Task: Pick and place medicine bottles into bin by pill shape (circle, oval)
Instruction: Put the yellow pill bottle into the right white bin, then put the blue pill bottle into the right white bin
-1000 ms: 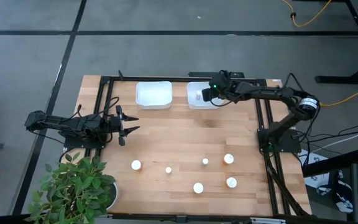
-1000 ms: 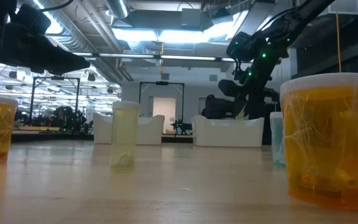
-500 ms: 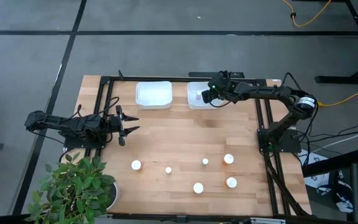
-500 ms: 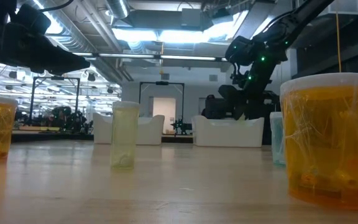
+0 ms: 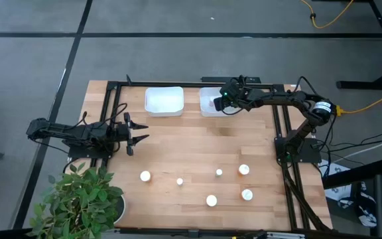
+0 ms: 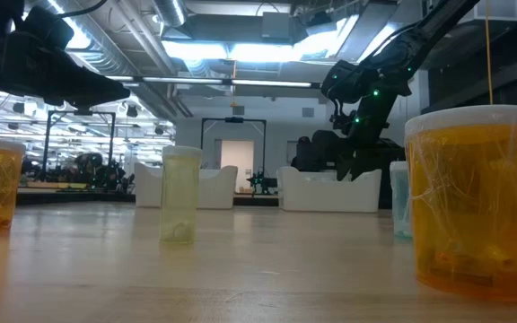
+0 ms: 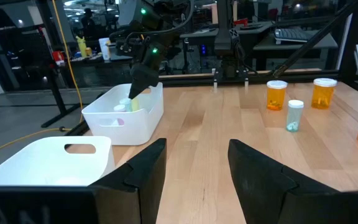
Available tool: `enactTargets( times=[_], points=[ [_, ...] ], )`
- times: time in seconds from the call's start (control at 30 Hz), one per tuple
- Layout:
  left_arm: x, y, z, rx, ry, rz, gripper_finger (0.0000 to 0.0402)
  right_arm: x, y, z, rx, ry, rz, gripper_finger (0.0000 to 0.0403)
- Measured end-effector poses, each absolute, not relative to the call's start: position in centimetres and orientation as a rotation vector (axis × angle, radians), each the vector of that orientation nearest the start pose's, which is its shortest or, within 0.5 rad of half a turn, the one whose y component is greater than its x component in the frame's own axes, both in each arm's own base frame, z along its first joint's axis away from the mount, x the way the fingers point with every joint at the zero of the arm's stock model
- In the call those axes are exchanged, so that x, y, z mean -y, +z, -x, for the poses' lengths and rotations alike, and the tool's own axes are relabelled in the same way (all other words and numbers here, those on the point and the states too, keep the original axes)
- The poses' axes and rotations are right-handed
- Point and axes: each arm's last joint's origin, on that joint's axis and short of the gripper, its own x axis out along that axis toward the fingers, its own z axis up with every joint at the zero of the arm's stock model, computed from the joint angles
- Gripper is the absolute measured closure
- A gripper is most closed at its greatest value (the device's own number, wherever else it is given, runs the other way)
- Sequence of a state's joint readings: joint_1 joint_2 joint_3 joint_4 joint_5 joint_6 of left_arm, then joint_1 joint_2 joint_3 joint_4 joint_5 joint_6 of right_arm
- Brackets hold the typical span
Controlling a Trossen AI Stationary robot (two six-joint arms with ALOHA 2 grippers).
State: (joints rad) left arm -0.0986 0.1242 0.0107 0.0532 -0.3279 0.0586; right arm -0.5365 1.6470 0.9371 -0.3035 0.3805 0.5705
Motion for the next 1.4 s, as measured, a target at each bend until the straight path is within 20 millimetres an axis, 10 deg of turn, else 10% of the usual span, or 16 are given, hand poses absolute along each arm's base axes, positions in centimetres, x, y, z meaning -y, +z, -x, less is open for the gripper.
enactTargets(
  times=[0.97,1.4],
  points=[
    [0.1,16.2,-10.4,-0.066,0.227,-0.073,0.0235,17.0,17.3,-26.6,-0.782,-1.104,-0.564,0.0219],
    [0.1,16.2,-10.4,-0.066,0.227,-0.072,0.0235,18.1,20.7,-27.9,-0.755,-1.114,-0.47,0.0219]
  ],
)
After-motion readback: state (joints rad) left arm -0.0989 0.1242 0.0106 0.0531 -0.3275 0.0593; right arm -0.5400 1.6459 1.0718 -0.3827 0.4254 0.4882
